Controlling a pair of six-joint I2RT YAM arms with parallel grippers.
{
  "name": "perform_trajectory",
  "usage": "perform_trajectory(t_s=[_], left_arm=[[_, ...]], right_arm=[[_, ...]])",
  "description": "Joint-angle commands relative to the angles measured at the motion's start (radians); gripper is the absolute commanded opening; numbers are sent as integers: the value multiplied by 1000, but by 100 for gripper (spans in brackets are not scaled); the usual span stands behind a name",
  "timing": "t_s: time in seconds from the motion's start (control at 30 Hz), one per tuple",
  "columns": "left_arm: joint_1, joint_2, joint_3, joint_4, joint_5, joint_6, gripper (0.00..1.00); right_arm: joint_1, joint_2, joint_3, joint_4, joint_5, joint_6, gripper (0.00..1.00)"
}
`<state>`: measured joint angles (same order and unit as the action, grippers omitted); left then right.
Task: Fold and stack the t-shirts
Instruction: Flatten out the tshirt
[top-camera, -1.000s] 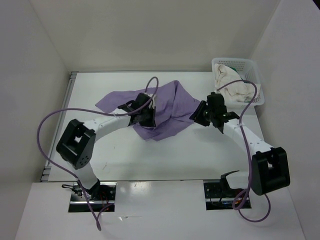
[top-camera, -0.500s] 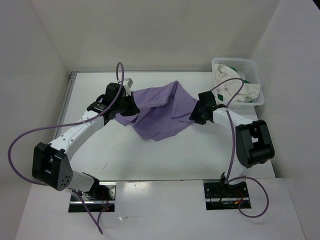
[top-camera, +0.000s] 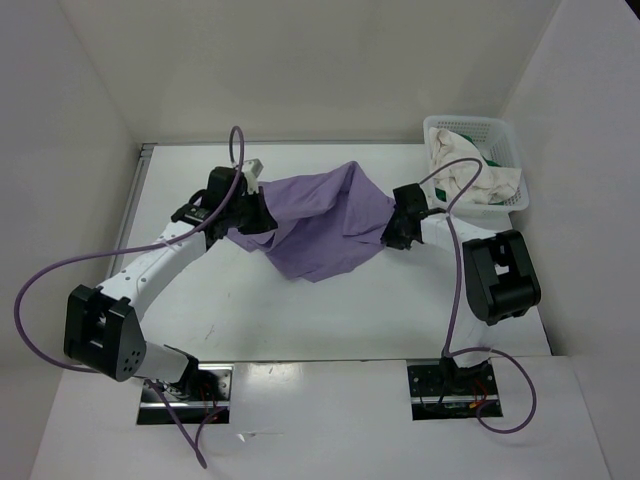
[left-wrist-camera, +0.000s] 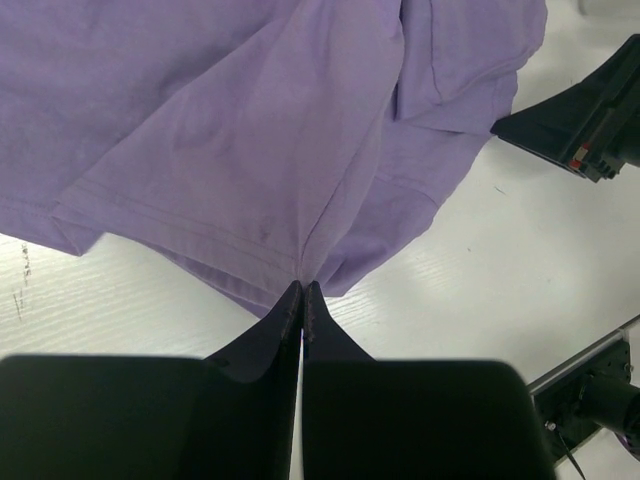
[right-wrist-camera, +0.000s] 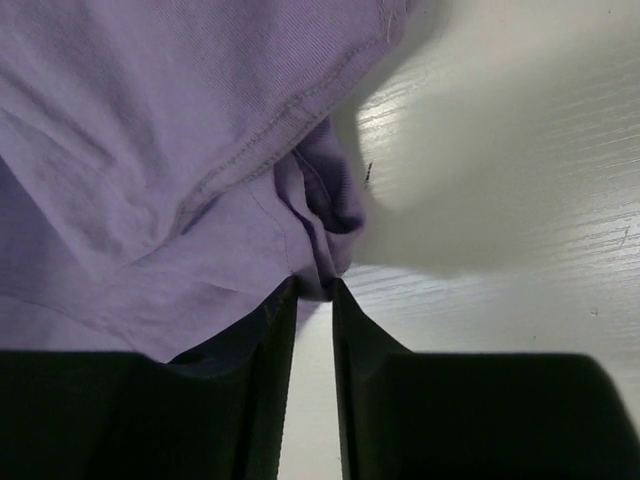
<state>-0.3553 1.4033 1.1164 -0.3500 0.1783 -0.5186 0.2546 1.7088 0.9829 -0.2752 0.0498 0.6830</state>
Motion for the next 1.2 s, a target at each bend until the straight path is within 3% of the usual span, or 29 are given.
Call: perform_trajectory(t_s=[0.0, 0.27, 0.43, 0.63, 0.73, 0.83, 0.87, 1.0, 1.17], left_arm=[[3, -6, -1, 28, 32, 25, 0], [3, 3, -1, 28, 32, 25, 0], [3, 3, 10, 28, 32, 25, 0], [81, 13, 175, 75, 157, -90, 0], [136, 0, 322, 44, 184, -110, 0], [284, -69, 361, 58, 289, -175, 0], [380, -101, 370, 68, 321, -194, 0], [538, -142, 445, 66, 398, -239, 0], [547, -152, 690, -33, 299, -183, 0]], right_arm=[[-5, 6, 53, 64, 28, 3, 25], [-5, -3, 85, 31, 28, -7, 16], [-5, -3, 108, 21, 39, -7, 0], [6, -171, 224, -83, 58, -52, 0], [6, -303, 345, -165, 58, -75, 0], [6, -412, 532, -240, 79, -95, 0], [6, -451, 571, -254, 79, -96, 0], [6, -512, 761, -303, 88, -105, 0], [6, -506, 1098, -384, 88, -149, 0]])
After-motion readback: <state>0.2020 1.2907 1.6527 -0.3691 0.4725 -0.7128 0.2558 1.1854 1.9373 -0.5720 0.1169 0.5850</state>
